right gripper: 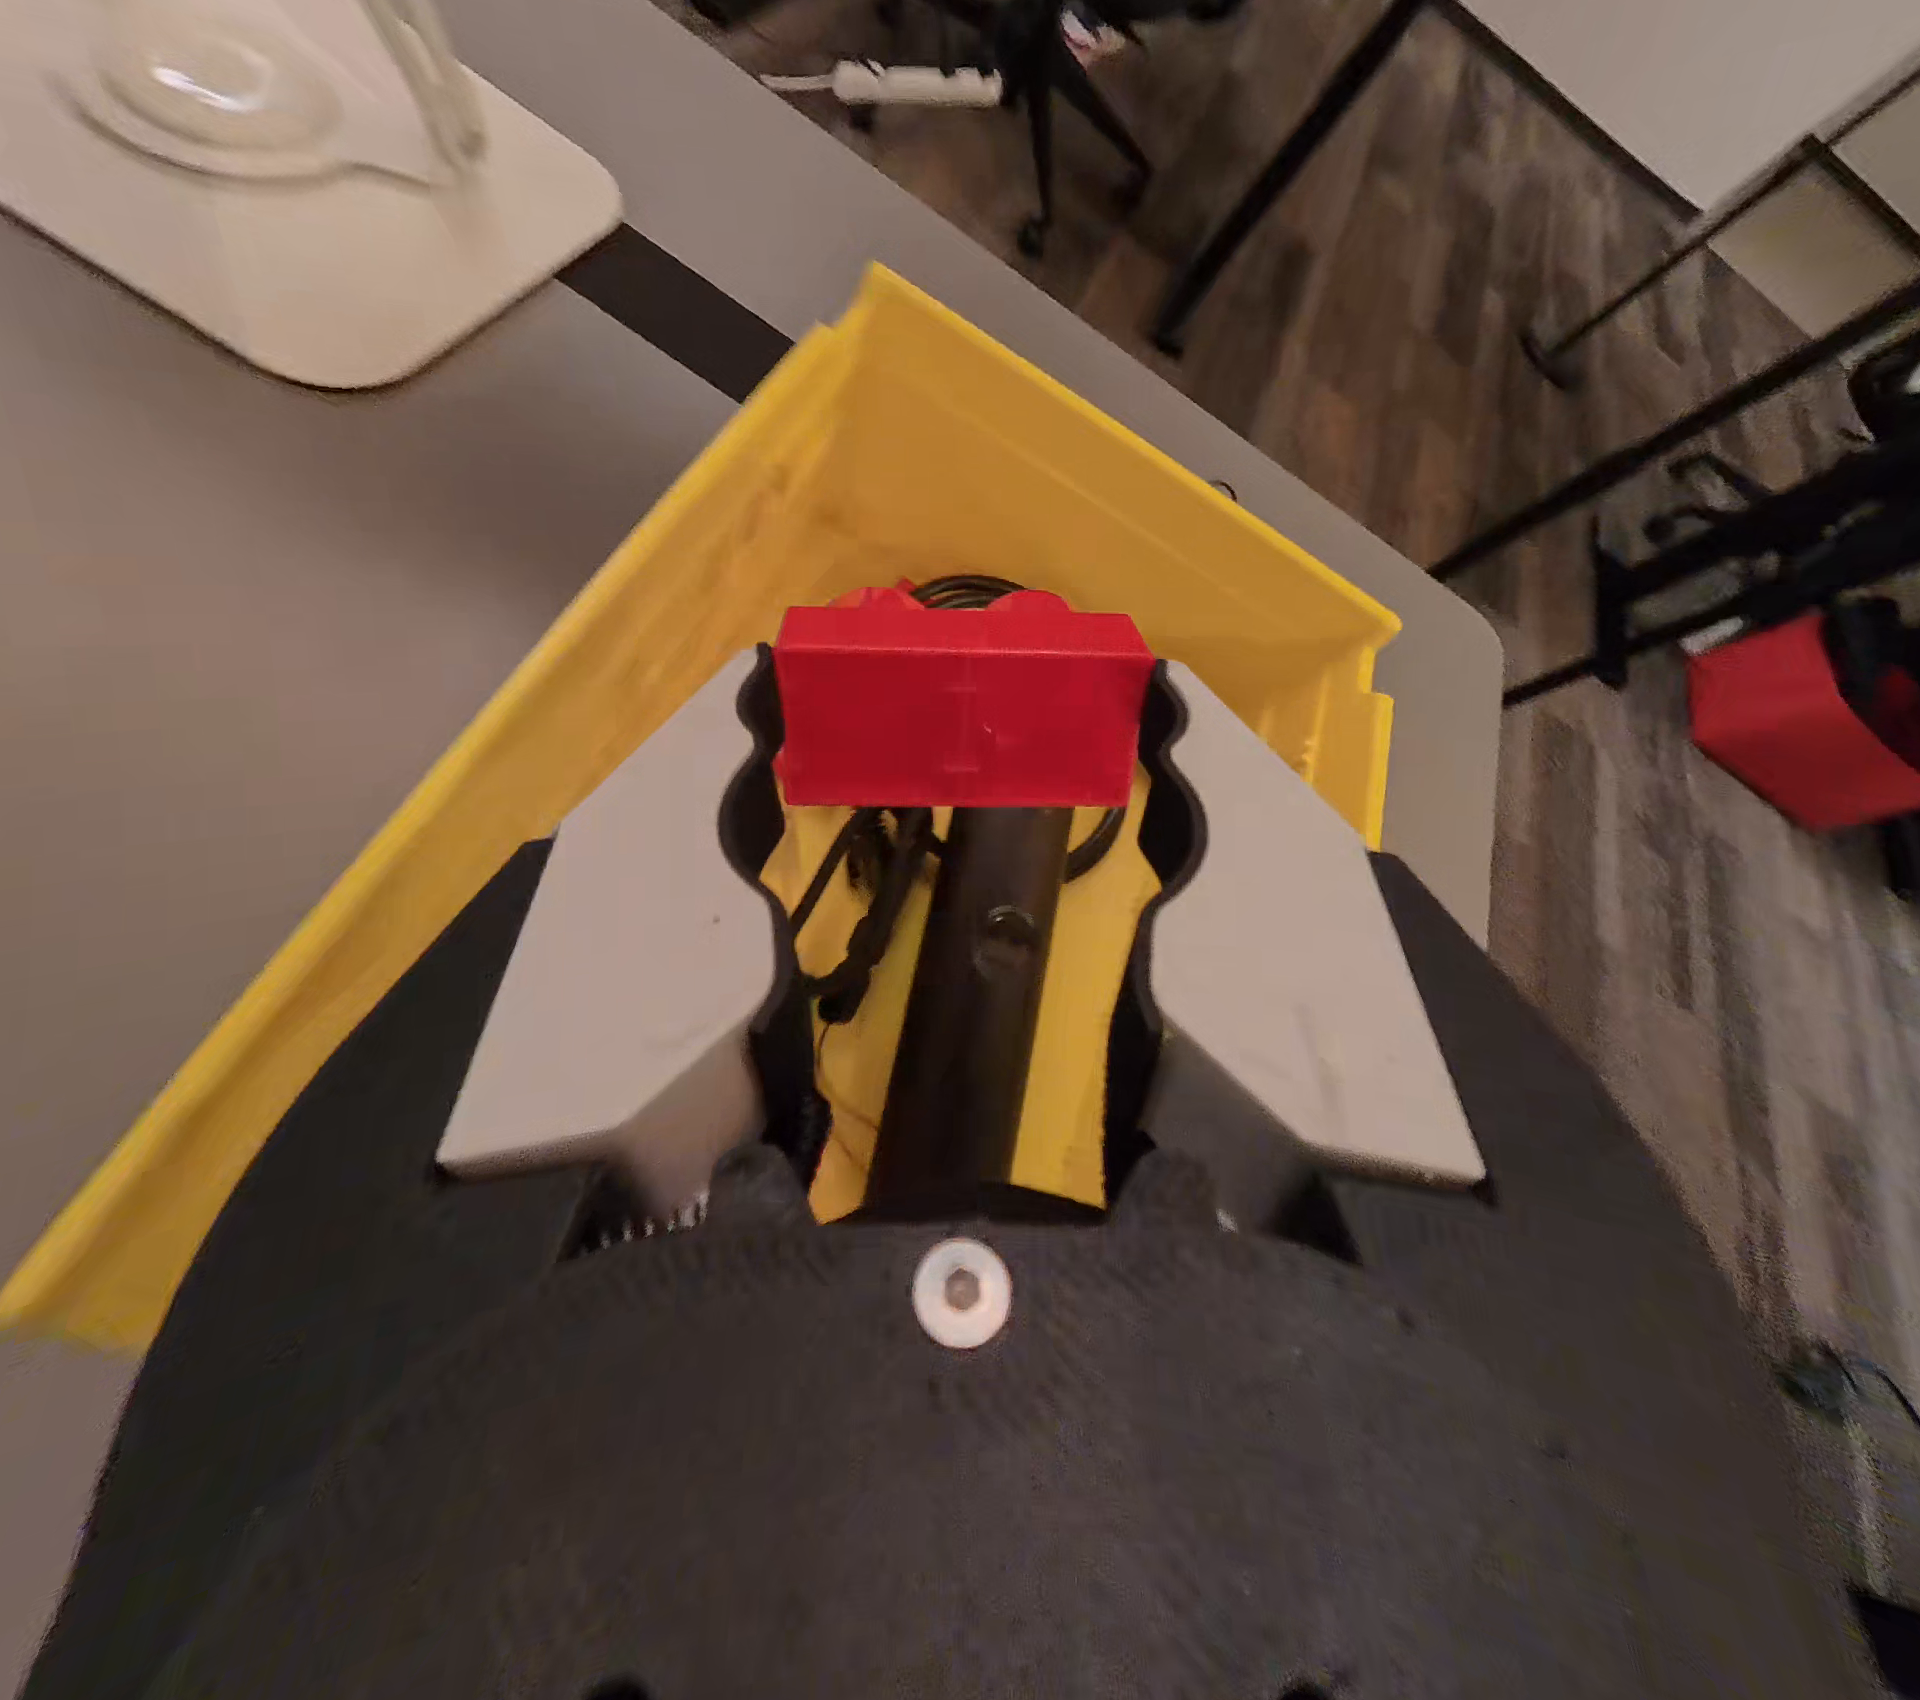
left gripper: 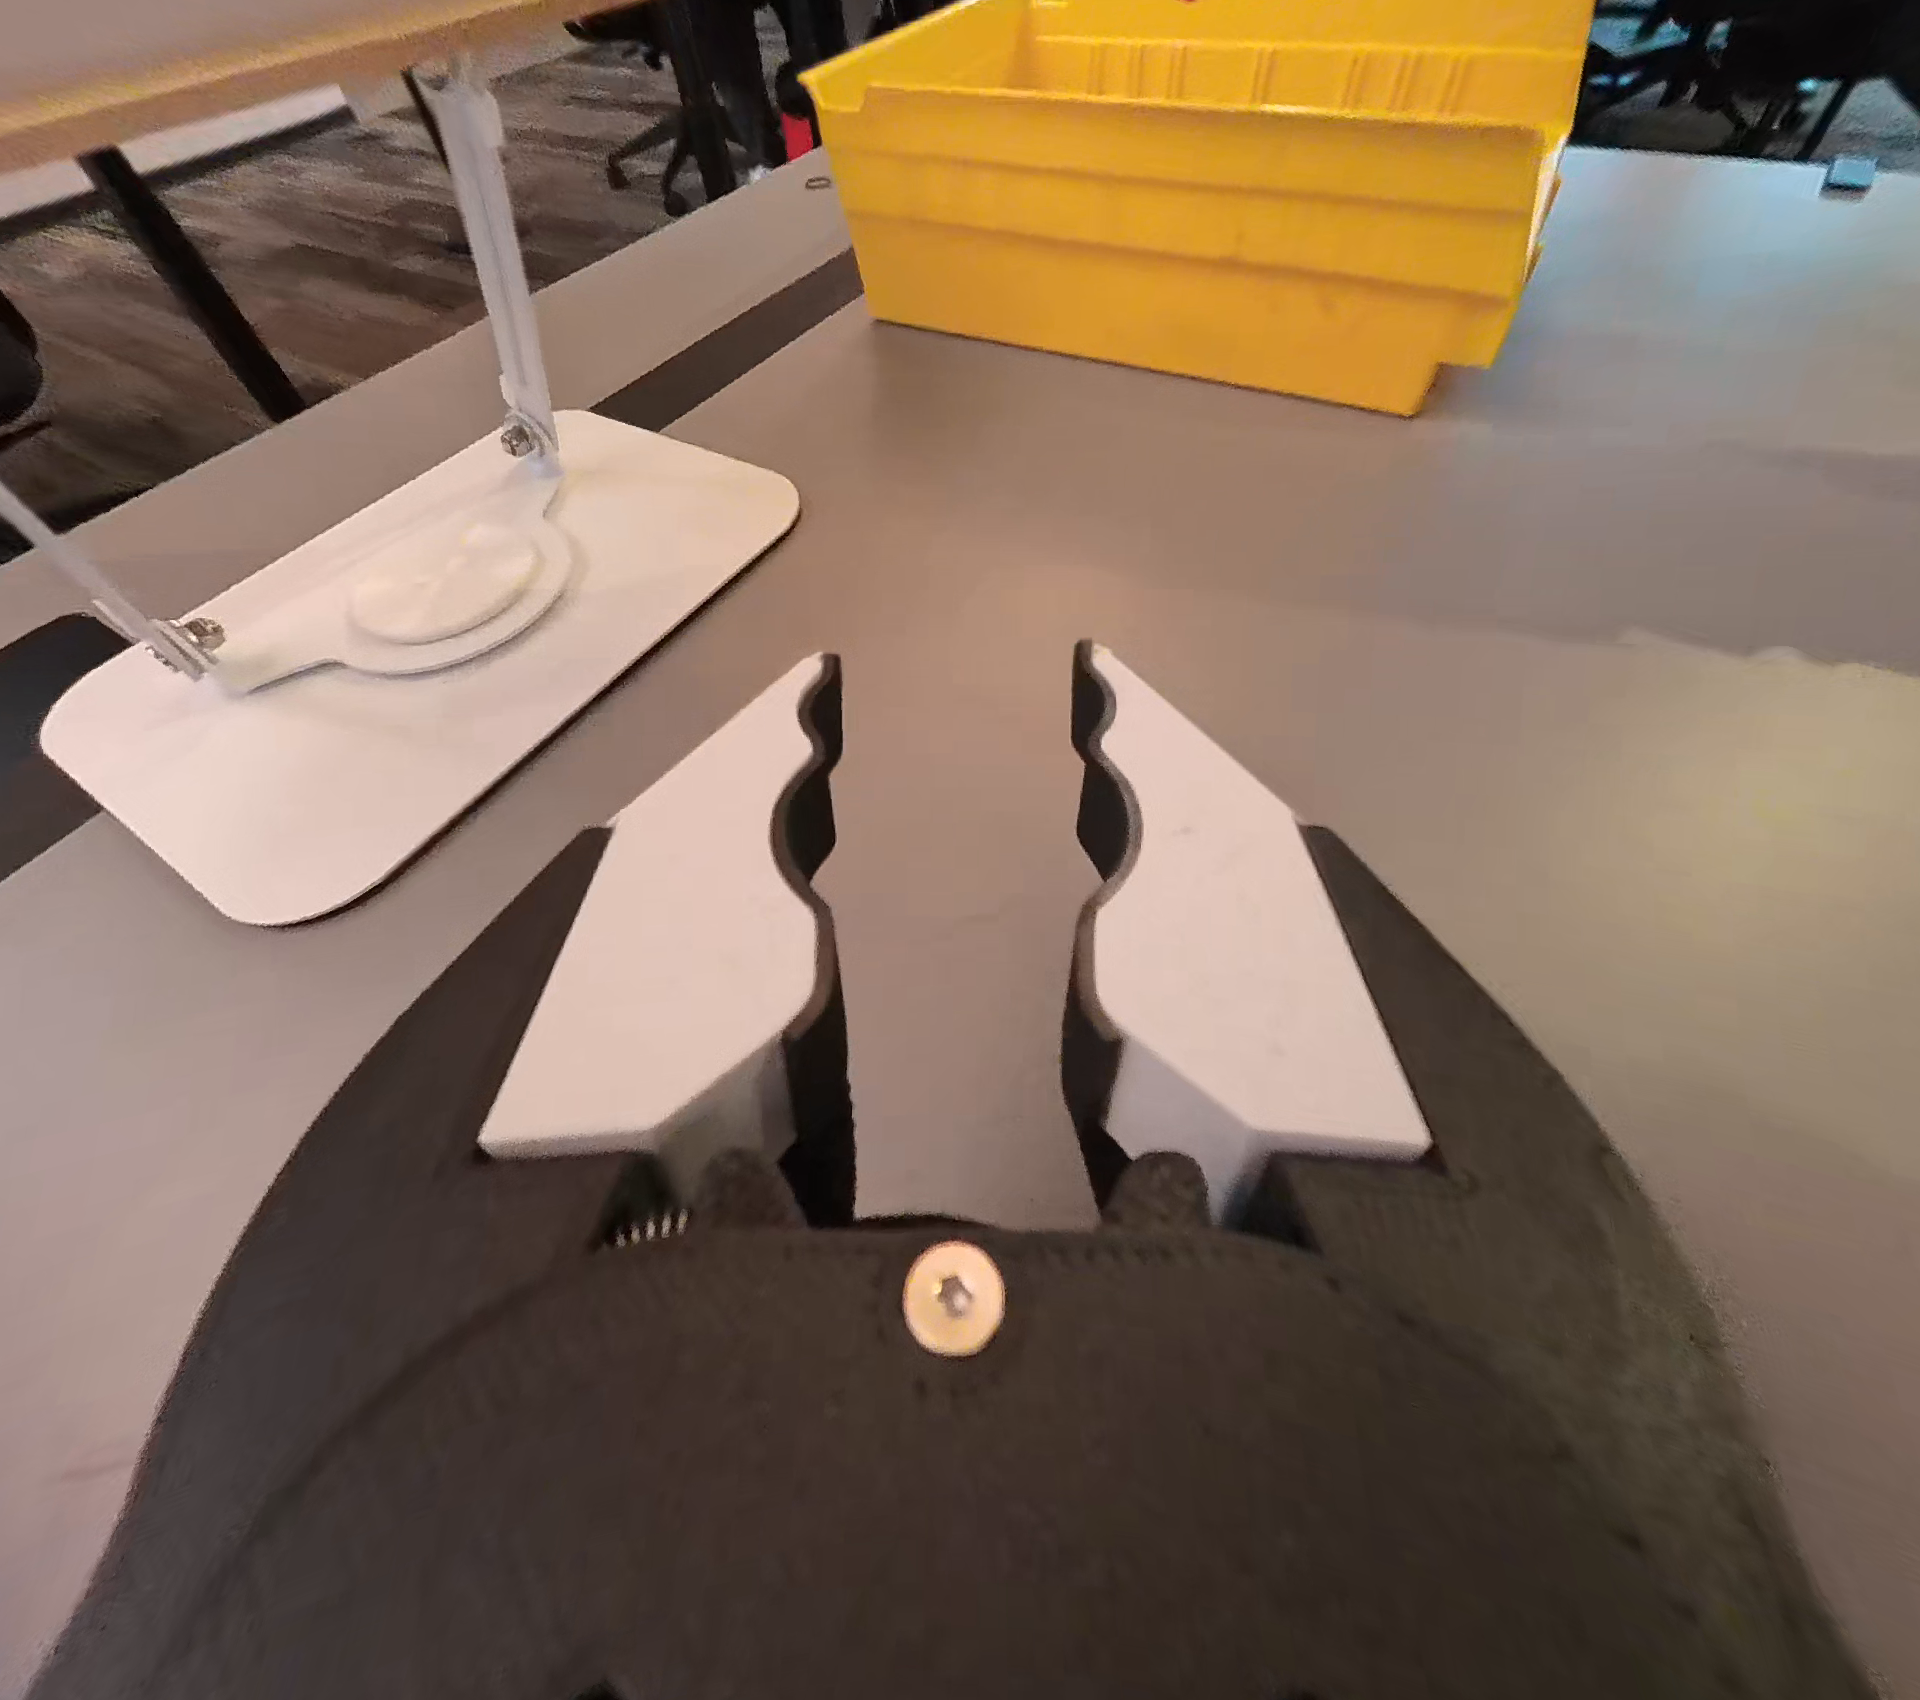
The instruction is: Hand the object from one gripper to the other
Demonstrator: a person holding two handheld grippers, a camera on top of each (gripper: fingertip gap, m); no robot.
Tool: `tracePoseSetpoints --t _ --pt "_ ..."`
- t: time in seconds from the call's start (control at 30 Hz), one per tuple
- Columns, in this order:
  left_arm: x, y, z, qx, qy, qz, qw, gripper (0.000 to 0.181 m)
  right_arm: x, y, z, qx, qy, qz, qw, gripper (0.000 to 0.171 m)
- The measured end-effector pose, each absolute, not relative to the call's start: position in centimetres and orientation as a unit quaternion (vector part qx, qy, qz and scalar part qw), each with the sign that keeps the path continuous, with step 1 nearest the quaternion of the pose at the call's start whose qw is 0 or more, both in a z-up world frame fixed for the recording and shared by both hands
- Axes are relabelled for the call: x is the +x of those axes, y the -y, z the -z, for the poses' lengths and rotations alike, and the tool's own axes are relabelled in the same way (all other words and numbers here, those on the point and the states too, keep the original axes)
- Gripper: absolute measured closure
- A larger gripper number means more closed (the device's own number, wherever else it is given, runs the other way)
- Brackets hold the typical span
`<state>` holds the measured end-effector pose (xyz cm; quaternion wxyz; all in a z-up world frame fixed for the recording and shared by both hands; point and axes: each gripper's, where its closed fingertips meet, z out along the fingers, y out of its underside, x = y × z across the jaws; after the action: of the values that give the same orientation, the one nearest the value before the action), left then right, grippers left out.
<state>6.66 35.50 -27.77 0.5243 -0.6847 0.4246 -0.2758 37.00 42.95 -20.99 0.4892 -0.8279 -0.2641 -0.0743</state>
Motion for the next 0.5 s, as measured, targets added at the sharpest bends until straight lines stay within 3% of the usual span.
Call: tracePoseSetpoints --t 0.3,0.5 --pt "6.5 -35.6 28.2 -0.682 -0.429 0.263 0.531 0.138 40.8 -49.3 29.2 -0.893 0.223 0.134 0.368 0.103" --pt "6.5 -35.6 28.2 -0.680 -0.431 0.262 0.532 0.138 41.4 -50.2 31.8 -0.897 0.231 0.171 0.335 0.103"
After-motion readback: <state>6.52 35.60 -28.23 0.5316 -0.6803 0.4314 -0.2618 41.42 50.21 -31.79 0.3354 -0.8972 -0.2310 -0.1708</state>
